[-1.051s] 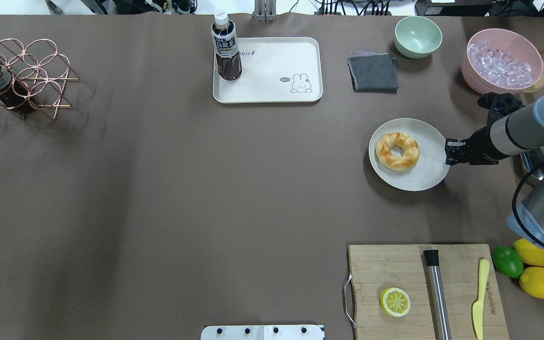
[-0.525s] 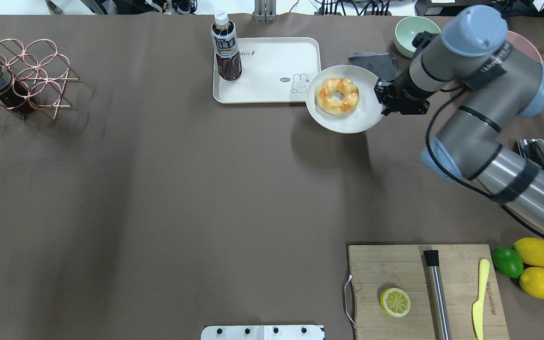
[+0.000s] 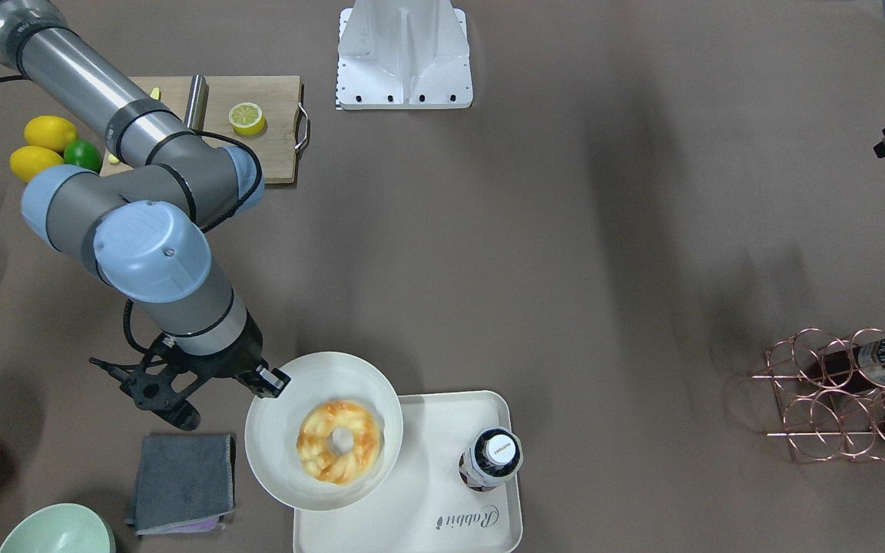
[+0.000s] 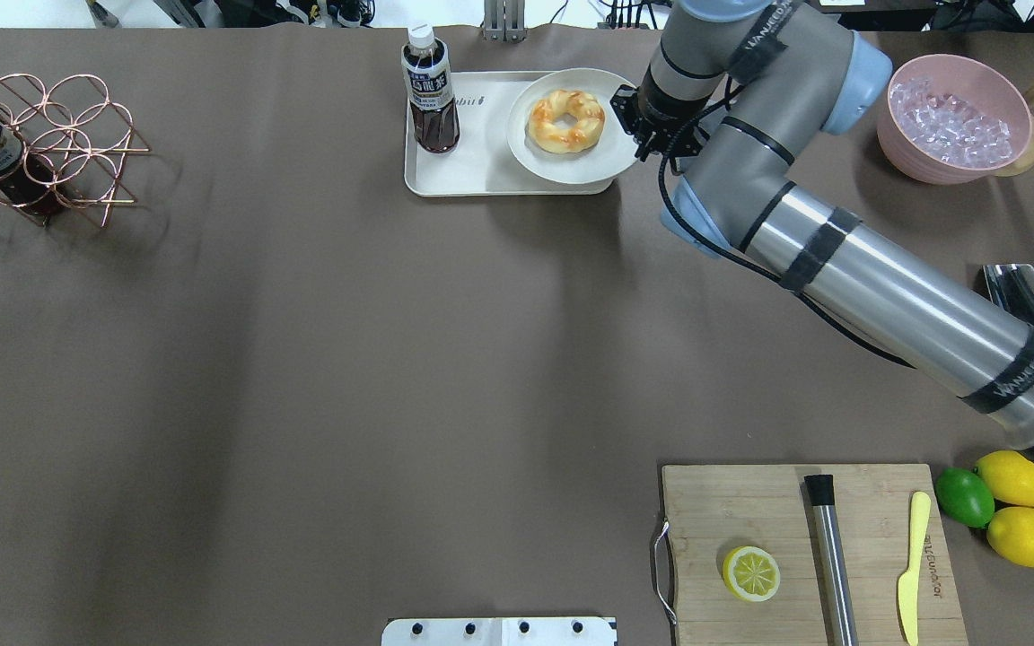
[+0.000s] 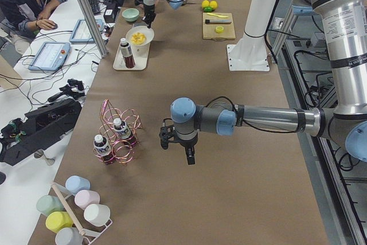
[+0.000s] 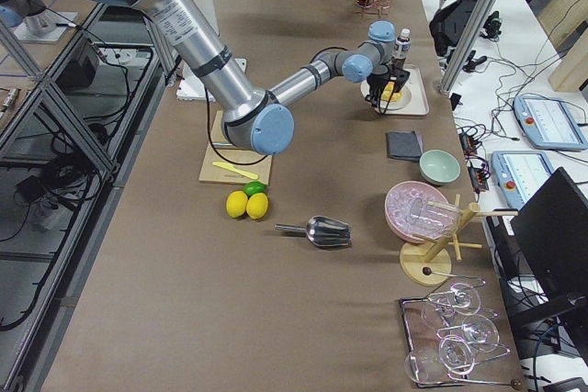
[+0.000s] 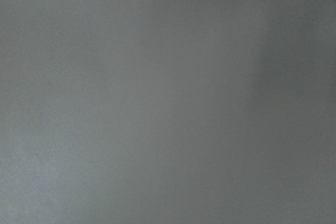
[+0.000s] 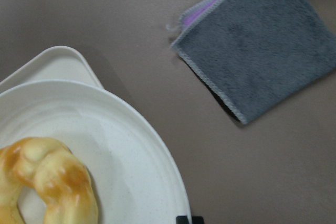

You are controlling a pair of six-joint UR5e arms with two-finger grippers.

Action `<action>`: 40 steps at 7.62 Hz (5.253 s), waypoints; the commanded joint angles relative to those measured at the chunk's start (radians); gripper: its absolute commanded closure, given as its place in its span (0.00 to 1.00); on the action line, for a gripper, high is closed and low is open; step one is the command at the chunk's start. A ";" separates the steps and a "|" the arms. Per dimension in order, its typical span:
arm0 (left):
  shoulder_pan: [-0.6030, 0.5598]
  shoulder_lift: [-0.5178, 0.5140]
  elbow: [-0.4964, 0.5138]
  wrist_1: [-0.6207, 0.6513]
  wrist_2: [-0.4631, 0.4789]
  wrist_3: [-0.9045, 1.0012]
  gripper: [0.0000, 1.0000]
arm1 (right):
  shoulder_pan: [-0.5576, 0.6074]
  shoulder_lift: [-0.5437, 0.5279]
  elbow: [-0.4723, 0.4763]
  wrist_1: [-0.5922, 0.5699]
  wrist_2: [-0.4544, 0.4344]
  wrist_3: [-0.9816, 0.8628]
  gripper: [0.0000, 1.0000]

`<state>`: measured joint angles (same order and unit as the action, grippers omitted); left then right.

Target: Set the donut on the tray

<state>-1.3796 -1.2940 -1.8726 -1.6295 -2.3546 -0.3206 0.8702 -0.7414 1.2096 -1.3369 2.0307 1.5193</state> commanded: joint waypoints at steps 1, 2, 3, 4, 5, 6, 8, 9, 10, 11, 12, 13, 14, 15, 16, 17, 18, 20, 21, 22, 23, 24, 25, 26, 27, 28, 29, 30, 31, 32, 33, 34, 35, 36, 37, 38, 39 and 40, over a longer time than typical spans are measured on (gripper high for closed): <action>-0.001 -0.001 0.000 0.000 0.002 -0.002 0.02 | -0.025 0.152 -0.271 0.164 -0.073 0.057 1.00; -0.001 -0.001 0.000 0.000 0.002 -0.002 0.02 | -0.039 0.180 -0.324 0.200 -0.093 0.089 1.00; -0.001 -0.002 0.000 0.000 0.002 -0.003 0.02 | -0.057 0.181 -0.349 0.249 -0.134 0.114 1.00; -0.001 -0.002 -0.002 0.000 0.002 -0.003 0.02 | -0.069 0.183 -0.361 0.269 -0.150 0.133 1.00; -0.001 -0.001 -0.002 0.000 0.000 -0.003 0.02 | -0.079 0.183 -0.360 0.269 -0.162 0.133 1.00; -0.001 -0.001 0.000 0.000 0.000 -0.002 0.02 | -0.094 0.182 -0.355 0.269 -0.188 0.131 0.03; -0.001 -0.001 0.006 0.000 0.002 0.000 0.02 | -0.096 0.165 -0.308 0.262 -0.227 0.131 0.00; -0.001 0.001 0.006 0.000 0.002 0.000 0.02 | -0.096 0.086 -0.213 0.257 -0.225 0.125 0.00; -0.001 0.001 0.007 0.000 0.002 0.000 0.02 | -0.089 -0.023 -0.067 0.227 -0.218 0.107 0.00; 0.000 0.015 0.006 -0.001 0.002 0.000 0.02 | -0.076 -0.060 -0.001 0.169 -0.163 0.078 0.00; 0.001 0.018 0.006 -0.001 0.000 0.002 0.02 | -0.047 -0.113 0.093 0.103 -0.103 0.032 0.00; 0.001 0.019 0.007 -0.001 0.000 0.002 0.02 | -0.034 -0.213 0.233 0.046 -0.080 -0.040 0.00; 0.001 0.019 0.007 0.000 0.000 0.002 0.02 | -0.017 -0.333 0.361 0.009 -0.063 -0.132 0.00; 0.001 0.019 0.007 0.000 0.000 0.002 0.02 | 0.019 -0.460 0.478 -0.004 -0.025 -0.228 0.00; 0.001 0.019 0.009 0.000 0.000 0.002 0.02 | 0.068 -0.583 0.564 -0.002 0.018 -0.317 0.00; 0.001 0.021 0.009 0.000 0.002 0.002 0.02 | 0.131 -0.696 0.629 -0.001 0.049 -0.434 0.00; 0.002 0.027 0.007 -0.001 0.000 0.002 0.02 | 0.198 -0.789 0.663 -0.001 0.083 -0.558 0.00; 0.002 0.028 0.006 -0.001 0.000 0.002 0.02 | 0.374 -0.933 0.668 -0.001 0.179 -0.869 0.00; 0.002 0.027 0.004 -0.001 0.000 0.002 0.02 | 0.450 -0.996 0.660 -0.005 0.190 -1.028 0.00; 0.002 0.027 0.004 -0.001 0.000 0.002 0.02 | 0.517 -1.056 0.651 -0.011 0.191 -1.188 0.00; 0.004 0.027 0.004 -0.001 0.000 0.002 0.02 | 0.589 -1.105 0.645 -0.045 0.191 -1.347 0.00; 0.004 0.027 0.004 -0.001 0.000 0.002 0.02 | 0.660 -1.139 0.640 -0.091 0.194 -1.499 0.00; 0.004 0.027 0.004 -0.001 0.000 0.002 0.02 | 0.709 -1.147 0.643 -0.147 0.209 -1.583 0.00; 0.004 0.027 0.004 -0.001 0.000 0.002 0.02 | 0.730 -1.153 0.643 -0.160 0.235 -1.600 0.00; 0.007 0.027 0.004 -0.001 0.000 0.002 0.02 | 0.730 -1.158 0.645 -0.156 0.233 -1.602 0.00; 0.007 0.027 0.004 -0.001 0.000 0.002 0.02 | 0.728 -1.170 0.645 -0.148 0.235 -1.604 0.00; 0.007 0.027 0.004 -0.001 0.000 0.002 0.02 | 0.728 -1.188 0.643 -0.148 0.235 -1.604 0.00; 0.014 0.027 0.004 -0.001 0.000 0.002 0.02 | 0.728 -1.194 0.637 -0.149 0.265 -1.595 0.00; 0.031 0.027 0.006 -0.001 0.000 0.002 0.02 | 0.734 -1.194 0.628 -0.150 0.328 -1.590 0.00; 0.037 0.027 0.006 -0.001 0.000 0.002 0.02 | 0.740 -1.193 0.601 -0.150 0.398 -1.590 0.00; 0.037 0.027 0.006 -0.001 0.000 0.000 0.02 | 0.754 -1.194 0.599 -0.146 0.440 -1.591 0.00; 0.037 0.027 0.004 -0.001 0.000 0.000 0.02 | 0.760 -1.193 0.597 -0.134 0.434 -1.594 0.00; 0.037 0.027 0.004 -0.001 0.000 0.000 0.02 | 0.765 -1.191 0.599 -0.114 0.395 -1.596 0.00; 0.037 0.027 0.004 -0.001 0.000 0.002 0.02 | 0.765 -1.196 0.597 -0.084 0.384 -1.604 0.00; 0.037 0.025 0.004 -0.001 0.000 0.000 0.02 | 0.754 -1.193 0.596 -0.087 0.341 -1.605 0.00; 0.037 0.025 0.004 -0.001 0.000 0.000 0.02 | 0.751 -1.187 0.587 -0.084 0.330 -1.605 0.00; 0.037 0.025 0.006 -0.001 0.000 0.000 0.02 | 0.756 -1.188 0.582 -0.076 0.330 -1.604 0.00; 0.037 0.025 0.006 -0.001 0.000 0.000 0.02 | 0.773 -1.185 0.579 -0.074 0.329 -1.604 0.00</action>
<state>-1.3423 -1.2685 -1.8678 -1.6306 -2.3547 -0.3205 1.6262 -1.9304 1.7960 -1.4179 2.3669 -0.0848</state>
